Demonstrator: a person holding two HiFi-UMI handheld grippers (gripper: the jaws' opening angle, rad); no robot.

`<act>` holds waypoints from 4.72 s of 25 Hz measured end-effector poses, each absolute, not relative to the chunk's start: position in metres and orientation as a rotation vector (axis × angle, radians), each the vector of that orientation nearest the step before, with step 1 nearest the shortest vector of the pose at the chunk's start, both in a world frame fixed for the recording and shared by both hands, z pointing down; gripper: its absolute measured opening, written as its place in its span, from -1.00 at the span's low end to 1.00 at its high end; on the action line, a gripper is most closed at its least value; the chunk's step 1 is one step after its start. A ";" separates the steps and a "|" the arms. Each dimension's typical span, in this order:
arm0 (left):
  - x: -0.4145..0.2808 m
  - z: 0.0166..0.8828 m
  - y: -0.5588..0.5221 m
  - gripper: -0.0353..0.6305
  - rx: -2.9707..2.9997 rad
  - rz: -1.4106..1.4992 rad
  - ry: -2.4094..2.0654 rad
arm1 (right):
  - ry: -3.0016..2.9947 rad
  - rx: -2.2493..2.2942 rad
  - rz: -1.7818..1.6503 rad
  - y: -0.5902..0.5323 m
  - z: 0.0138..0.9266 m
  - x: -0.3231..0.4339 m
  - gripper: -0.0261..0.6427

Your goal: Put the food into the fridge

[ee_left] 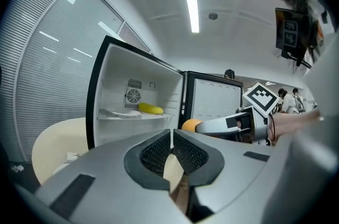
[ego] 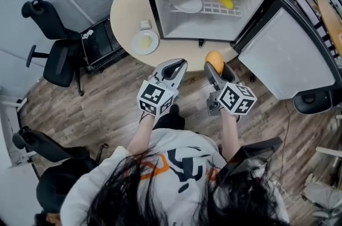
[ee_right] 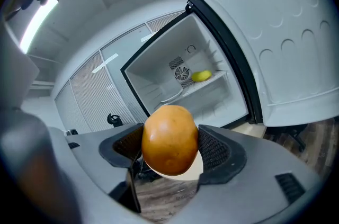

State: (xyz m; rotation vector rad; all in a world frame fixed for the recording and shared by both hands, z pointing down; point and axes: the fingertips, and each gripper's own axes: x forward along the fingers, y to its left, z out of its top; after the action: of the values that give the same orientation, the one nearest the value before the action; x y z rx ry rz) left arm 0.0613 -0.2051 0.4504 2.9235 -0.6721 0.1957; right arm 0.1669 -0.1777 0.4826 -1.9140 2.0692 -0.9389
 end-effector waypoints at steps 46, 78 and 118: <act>0.085 0.472 -0.337 -0.82 2.805 0.207 -0.813 | 2.244 -1.838 -0.795 -0.344 0.430 0.207 0.07; 0.052 0.474 -0.364 -0.82 2.716 0.240 -1.099 | 3.049 -1.897 -0.226 -0.467 0.452 0.157 0.07; 0.029 0.465 -0.354 -0.82 2.745 0.210 -1.024 | 2.504 -1.825 -0.447 -0.396 0.399 0.161 0.07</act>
State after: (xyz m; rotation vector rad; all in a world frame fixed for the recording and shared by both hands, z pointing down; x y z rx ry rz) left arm 0.0293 -0.3541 0.4651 2.7454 -1.0237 0.2096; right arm 0.1607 -0.3957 0.3995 -1.8251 2.5036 -0.4469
